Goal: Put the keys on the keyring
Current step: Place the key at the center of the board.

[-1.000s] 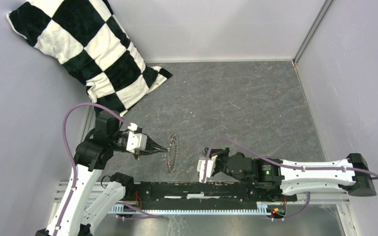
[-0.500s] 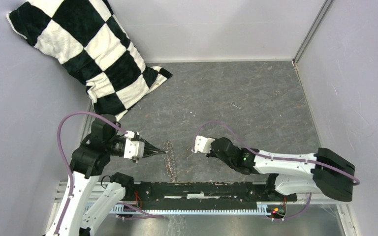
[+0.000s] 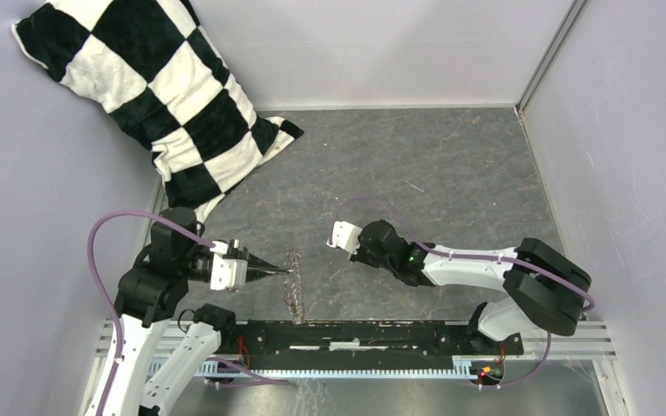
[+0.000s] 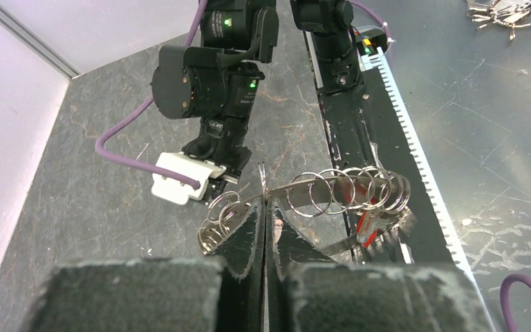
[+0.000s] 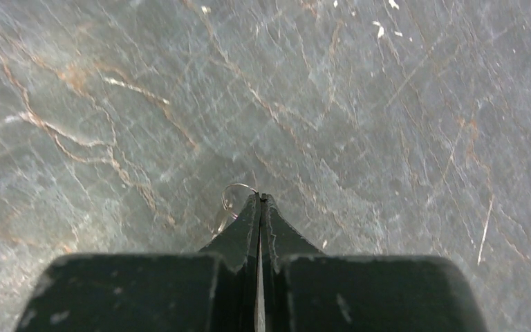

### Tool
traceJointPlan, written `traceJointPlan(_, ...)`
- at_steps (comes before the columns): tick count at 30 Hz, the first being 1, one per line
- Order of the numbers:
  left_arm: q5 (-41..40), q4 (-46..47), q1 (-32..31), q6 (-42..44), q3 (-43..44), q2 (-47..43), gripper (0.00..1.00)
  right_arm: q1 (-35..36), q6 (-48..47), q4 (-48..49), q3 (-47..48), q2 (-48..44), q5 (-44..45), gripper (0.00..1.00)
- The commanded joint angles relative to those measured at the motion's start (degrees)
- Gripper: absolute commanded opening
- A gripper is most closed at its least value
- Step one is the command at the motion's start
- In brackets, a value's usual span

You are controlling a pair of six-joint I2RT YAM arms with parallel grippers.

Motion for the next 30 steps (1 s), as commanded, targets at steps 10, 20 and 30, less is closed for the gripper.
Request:
traceJointPlan(10, 1.67, 0.96, 0.07, -0.82, 2.99, -0.49, 0.02, -2.45, 1.54, 0.06, 8.31, 6.46, -10.11, 0.16)
traceJointPlan(20, 1.54, 0.98, 0.03, -0.30, 4.08, 0.44, 0.02, -8.36, 9.33, -3.27, 11.82, 3.09, -20.08, 0.60)
traceJointPlan(30, 1.71, 0.88, 0.04, 0.15, 4.92, 1.14, 0.02, -19.15, 21.41, -5.12, 11.67, 0.84, -18.18, 0.98)
